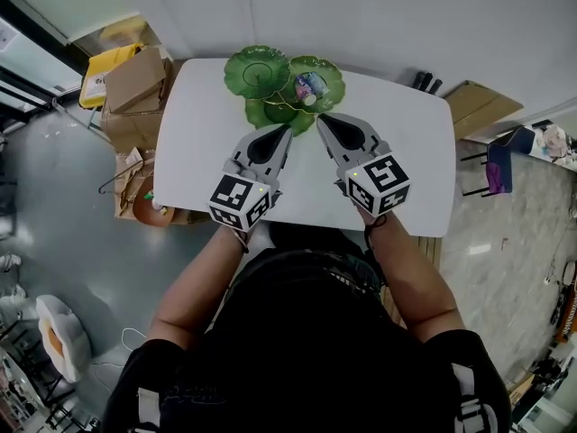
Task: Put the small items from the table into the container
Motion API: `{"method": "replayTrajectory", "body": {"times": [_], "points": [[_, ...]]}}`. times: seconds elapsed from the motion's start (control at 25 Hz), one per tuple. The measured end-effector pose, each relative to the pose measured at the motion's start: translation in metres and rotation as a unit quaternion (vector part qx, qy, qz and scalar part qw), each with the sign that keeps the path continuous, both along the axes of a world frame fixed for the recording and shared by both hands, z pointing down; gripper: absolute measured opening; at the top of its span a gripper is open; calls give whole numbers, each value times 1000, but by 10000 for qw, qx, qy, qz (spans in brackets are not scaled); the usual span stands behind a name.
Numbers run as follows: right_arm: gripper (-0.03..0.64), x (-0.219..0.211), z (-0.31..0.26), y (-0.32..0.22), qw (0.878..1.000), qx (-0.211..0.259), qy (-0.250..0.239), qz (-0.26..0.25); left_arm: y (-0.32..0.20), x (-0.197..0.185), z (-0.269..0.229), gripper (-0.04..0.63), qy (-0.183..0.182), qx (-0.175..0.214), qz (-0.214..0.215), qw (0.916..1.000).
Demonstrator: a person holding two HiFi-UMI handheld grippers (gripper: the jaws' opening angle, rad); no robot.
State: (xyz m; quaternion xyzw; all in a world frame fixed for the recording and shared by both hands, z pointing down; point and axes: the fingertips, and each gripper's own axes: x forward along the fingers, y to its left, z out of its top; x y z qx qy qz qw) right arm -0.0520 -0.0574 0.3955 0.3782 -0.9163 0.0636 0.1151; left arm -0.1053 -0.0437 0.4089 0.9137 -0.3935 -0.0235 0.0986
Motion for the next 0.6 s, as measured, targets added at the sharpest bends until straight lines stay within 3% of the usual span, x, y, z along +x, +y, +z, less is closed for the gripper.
{"method": "replayTrajectory", "body": {"times": [0.32, 0.6], "points": [[15, 39, -4, 39, 10000, 31, -62, -8, 37, 32, 1, 8, 18, -116, 95, 9999], [15, 114, -13, 100, 9996, 35, -238, 121, 89, 119, -19, 8, 21, 55, 342, 9994]]}}
